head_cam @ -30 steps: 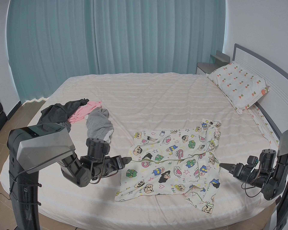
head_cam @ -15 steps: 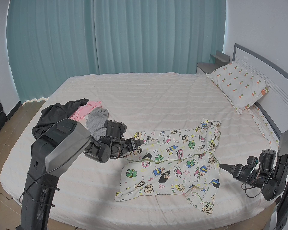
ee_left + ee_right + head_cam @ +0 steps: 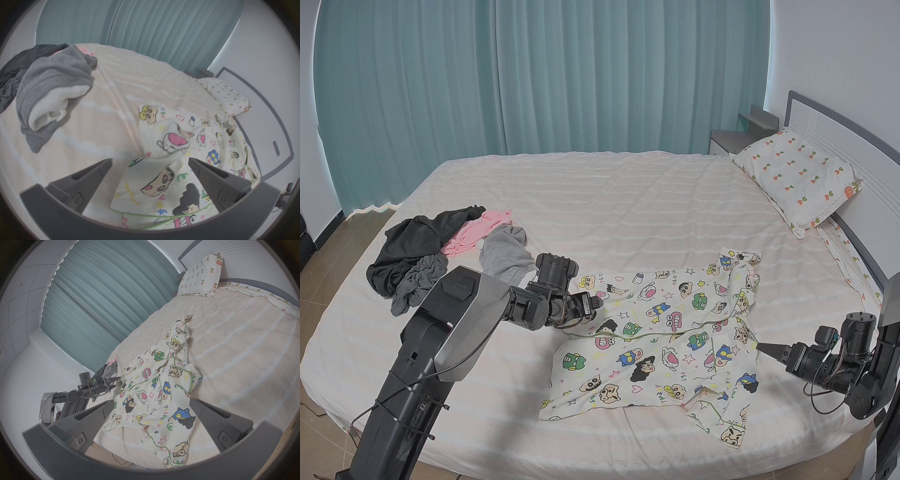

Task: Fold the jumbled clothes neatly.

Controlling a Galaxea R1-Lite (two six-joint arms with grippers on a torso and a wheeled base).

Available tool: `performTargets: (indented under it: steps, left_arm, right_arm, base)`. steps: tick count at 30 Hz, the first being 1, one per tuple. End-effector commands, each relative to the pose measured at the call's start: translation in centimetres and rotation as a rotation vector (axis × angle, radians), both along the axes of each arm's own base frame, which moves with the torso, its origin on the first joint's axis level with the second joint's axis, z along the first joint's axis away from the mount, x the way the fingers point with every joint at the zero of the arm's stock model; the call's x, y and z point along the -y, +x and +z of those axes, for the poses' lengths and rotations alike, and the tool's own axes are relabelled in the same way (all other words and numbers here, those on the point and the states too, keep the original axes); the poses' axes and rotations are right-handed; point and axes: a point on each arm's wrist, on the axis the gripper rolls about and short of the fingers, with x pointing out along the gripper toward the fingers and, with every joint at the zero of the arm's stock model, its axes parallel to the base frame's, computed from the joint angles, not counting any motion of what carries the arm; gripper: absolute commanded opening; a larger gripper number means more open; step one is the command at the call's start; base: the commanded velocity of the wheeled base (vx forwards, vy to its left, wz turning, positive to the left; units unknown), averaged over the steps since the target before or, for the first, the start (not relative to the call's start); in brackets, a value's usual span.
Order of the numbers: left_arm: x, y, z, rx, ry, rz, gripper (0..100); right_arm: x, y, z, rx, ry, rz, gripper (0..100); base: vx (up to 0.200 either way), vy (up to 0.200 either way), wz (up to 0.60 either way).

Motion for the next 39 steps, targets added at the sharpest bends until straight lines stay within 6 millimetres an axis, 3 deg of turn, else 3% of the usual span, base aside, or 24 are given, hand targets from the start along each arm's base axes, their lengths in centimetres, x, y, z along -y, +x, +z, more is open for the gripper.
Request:
performTargets:
  steps: [1, 12, 19, 39]
  left_arm:
    - [0.4, 0.0, -1.3, -0.012, 0.006, -0.004, 0]
    - [-0.4, 0.4, -0.6, 0.015, 0.026, 0.043, 0]
    - [-3.0, 1.4, 0.7, 0.042, 0.039, 0.12, 0]
    - [-10.4, 3.3, 2.2, 0.079, 0.048, 0.27, 0]
  right_arm:
    - [0.0, 0.0, 0.1, 0.012, -0.001, 0.001, 100]
    - [0.0, 0.0, 0.1, 0.01, 0.0, 0.002, 100]
    - [0.0, -0.1, 0.2, 0.012, 0.0, 0.002, 100]
    - [0.0, -0.1, 0.1, 0.009, 0.0, 0.002, 100]
  base:
    - [0.0, 0.0, 0.0]
    - [0.0, 0.0, 0.0]
    - [0.0, 0.0, 0.0]
    - [0.0, 0.0, 0.0]
